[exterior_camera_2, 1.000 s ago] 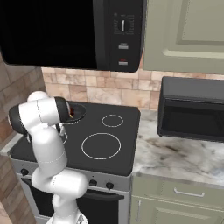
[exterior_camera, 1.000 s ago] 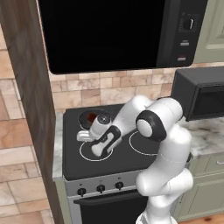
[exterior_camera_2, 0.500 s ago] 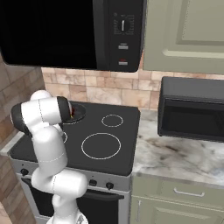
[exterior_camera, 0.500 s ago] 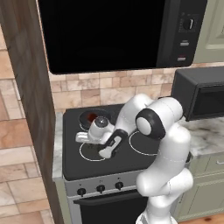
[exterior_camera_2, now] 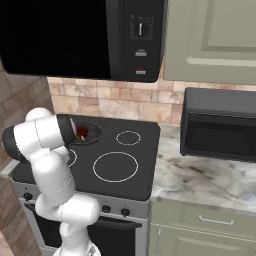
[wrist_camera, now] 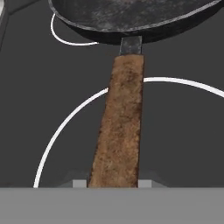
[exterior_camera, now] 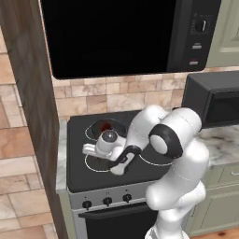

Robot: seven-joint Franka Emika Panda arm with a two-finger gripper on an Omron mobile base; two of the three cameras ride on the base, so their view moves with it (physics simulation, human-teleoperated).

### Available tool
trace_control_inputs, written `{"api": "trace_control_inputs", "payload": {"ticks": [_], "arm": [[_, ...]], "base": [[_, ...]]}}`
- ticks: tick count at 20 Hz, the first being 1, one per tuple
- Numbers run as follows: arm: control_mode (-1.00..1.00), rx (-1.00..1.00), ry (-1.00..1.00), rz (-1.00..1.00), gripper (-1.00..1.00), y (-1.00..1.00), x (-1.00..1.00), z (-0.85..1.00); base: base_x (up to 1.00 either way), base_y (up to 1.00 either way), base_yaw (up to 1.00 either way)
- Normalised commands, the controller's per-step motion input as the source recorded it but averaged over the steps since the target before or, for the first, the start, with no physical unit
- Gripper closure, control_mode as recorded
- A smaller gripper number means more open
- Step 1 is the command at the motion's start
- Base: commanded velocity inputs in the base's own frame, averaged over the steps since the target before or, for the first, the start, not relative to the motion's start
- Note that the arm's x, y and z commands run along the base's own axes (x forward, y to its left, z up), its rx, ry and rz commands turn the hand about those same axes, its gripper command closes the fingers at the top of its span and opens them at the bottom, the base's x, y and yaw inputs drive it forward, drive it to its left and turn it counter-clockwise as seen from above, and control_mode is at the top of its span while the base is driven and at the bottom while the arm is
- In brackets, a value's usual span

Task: Pick up the pan with the steak in it and place it on the dining table. Then place the steak on the plate.

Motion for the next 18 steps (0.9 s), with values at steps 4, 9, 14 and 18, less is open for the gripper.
{"api": "trace_control_inputs", "payload": {"ticks": [4,9,14,18], "arm": [[-1.0,0.0,0.07,-0.12,1.0,-0.1,-0.2,0.95],[-1.0,0.02,0.03,-0.12,1.0,-0.08,-0.13,1.0],[-1.0,0.05,0.02,-0.11,1.0,-0.06,-0.02,1.0],[-1.0,0.02,0.1,-0.11,1.0,-0.07,-0.1,1.0]], "base": [[0.0,0.0,0.0],[0.0,0.0,0.0],[0.0,0.0,0.0],[0.0,0.0,0.0]]}}
